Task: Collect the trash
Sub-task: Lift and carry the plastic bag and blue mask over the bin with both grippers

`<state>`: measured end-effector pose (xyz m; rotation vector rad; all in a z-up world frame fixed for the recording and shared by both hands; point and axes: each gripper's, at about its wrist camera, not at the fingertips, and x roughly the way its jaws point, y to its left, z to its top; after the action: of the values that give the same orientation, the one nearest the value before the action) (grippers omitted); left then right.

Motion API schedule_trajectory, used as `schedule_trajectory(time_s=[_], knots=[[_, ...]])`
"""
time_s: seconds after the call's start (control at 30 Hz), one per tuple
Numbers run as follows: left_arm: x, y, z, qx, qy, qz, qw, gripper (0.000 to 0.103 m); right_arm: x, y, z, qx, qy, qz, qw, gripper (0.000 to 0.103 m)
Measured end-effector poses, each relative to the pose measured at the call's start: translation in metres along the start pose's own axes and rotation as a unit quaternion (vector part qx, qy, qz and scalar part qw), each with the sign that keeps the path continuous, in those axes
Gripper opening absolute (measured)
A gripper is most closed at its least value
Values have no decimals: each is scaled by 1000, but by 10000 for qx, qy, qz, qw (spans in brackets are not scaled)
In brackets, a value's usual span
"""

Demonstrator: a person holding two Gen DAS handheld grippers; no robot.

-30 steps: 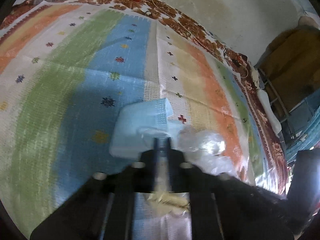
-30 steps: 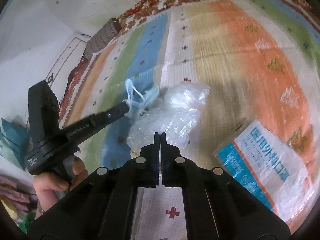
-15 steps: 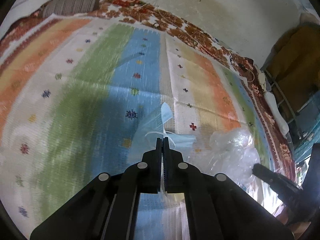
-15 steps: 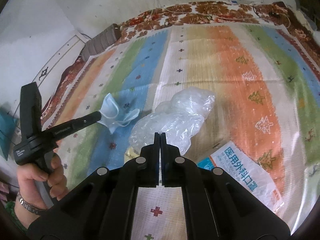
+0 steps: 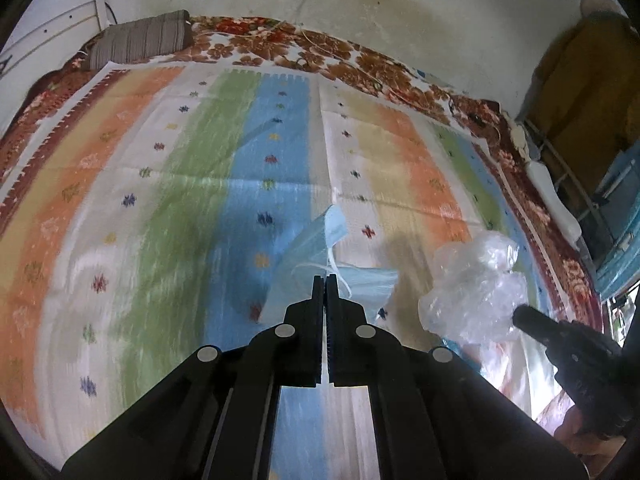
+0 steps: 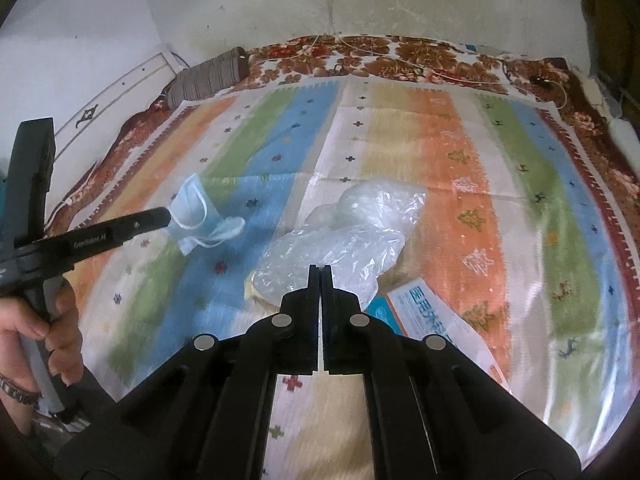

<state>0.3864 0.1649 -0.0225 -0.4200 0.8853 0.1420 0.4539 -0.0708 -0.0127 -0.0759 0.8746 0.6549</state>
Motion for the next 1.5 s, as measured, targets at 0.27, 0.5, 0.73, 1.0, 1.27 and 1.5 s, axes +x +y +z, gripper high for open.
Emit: schedule_trajectory(time_s=[0.27, 0.5, 0.73, 1.0, 1.27, 1.5], knots=[[-35, -8, -27, -58, 15, -92, 9999, 0, -31, 17, -24, -281, -81, -218, 9993, 0], [-68, -5, -46, -296, 8, -365, 9989, 0, -65, 33, -41, -470, -231, -181, 9985, 0], [-99, -5, -63, -440, -54, -566, 9974, 0, -97, 39, -57, -426, -359, -69, 9984, 0], [-131, -9, -89, -506, -119, -799, 9954, 0, -129, 44, -80, -387, -513, -120, 9979, 0], [-156, -17, -118, -495, -173, -1118, 9923, 0, -154, 59, -98, -482, -631, 115, 9968, 0], [-171, -23, -138, -441, -212, -1261, 9908, 0, -170, 64, -121, -455, -616, 216, 9968, 0]])
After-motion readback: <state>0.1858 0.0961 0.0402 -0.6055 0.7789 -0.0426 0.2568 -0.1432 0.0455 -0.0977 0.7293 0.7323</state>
